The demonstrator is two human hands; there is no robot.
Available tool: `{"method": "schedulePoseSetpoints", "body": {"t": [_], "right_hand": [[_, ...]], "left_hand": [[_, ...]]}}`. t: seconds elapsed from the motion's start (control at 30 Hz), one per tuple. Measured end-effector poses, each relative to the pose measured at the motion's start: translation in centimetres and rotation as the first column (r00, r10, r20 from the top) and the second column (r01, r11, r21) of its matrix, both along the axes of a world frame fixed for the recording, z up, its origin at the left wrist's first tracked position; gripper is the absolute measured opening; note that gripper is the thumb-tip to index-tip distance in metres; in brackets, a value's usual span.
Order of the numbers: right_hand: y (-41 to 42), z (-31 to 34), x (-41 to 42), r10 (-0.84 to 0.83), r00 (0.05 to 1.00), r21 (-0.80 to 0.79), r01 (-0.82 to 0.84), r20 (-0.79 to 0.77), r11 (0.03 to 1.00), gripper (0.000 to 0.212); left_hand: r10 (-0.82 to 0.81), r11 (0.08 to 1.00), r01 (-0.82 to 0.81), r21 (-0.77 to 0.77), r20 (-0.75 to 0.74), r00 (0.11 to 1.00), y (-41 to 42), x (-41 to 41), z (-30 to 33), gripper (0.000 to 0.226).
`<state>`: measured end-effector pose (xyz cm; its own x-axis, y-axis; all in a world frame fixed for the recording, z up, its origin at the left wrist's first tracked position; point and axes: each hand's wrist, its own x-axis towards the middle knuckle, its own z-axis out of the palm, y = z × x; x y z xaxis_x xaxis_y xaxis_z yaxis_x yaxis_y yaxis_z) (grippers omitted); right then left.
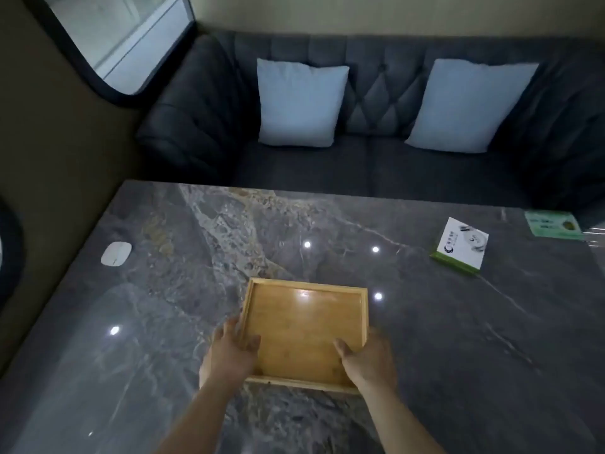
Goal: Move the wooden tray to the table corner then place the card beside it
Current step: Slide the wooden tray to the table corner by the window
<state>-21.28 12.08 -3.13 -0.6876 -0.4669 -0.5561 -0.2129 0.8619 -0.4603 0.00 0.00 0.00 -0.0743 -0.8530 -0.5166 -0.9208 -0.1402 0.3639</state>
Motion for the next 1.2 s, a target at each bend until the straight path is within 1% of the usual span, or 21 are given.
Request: {"method": "schedulePoseSetpoints", "body": {"t": [0.07,0.13,0.2,0.4,0.53,0.8,1.0,1.07,1.2], "right_hand": [[-0.4,-0.1,-0.4,-0.029,0.999,0.017,0.03,-0.02,0.999,0.068],[-0.4,-0.4,-1.0,-0.044,0.999,0.052,0.044,-0.01,0.998,0.067],[-0.6,-0.7,-1.1,-0.044,0.999,0.078,0.045,-0.012,0.996,0.067],[-1.7,-0.6,-1.1,-0.016,0.998,0.168,0.027,-0.067,0.985,0.063],[-2.8,0.1,-0.3,0.045,0.993,0.19,-0.022,-0.113,0.982,0.06],[-7.8,2.4,4.6,0.188,0.971,0.161,-0.163,-0.151,0.973,0.062],[-13.4,3.5,10.3,0.3,0.94,0.12,-0.284,-0.16,0.951,0.064],[-15.3,3.7,12.3,0.36,0.912,0.124,-0.341,-0.198,0.932,0.066],[-20.0,3.7,16.5,0.468,0.843,0.105,-0.457,-0.267,0.883,0.062]], "left_hand": [[0.063,0.997,-0.061,0.043,-0.03,0.998,-0.4,-0.2,-0.8,0.068],[0.099,0.99,-0.094,0.102,-0.049,0.994,-0.6,-0.4,-1.4,0.068],[0.116,0.987,-0.109,0.122,-0.052,0.992,-0.7,-0.6,-2.1,0.067],[0.149,0.984,-0.147,0.102,-0.012,0.989,-1.5,-0.4,-3.3,0.078],[0.182,0.981,-0.181,0.071,-0.006,0.983,-1.8,1.0,-3.5,0.078],[0.303,0.953,-0.304,-0.009,-0.046,0.952,-3.6,6.9,-2.3,0.072],[0.435,0.892,-0.441,-0.103,-0.077,0.897,-5.6,13.3,-1.6,0.064],[0.48,0.866,-0.487,-0.113,-0.089,0.873,-6.2,15.4,-1.4,0.063],[0.584,0.788,-0.597,-0.151,-0.125,0.802,-7.2,19.5,-1.4,0.061]]}}
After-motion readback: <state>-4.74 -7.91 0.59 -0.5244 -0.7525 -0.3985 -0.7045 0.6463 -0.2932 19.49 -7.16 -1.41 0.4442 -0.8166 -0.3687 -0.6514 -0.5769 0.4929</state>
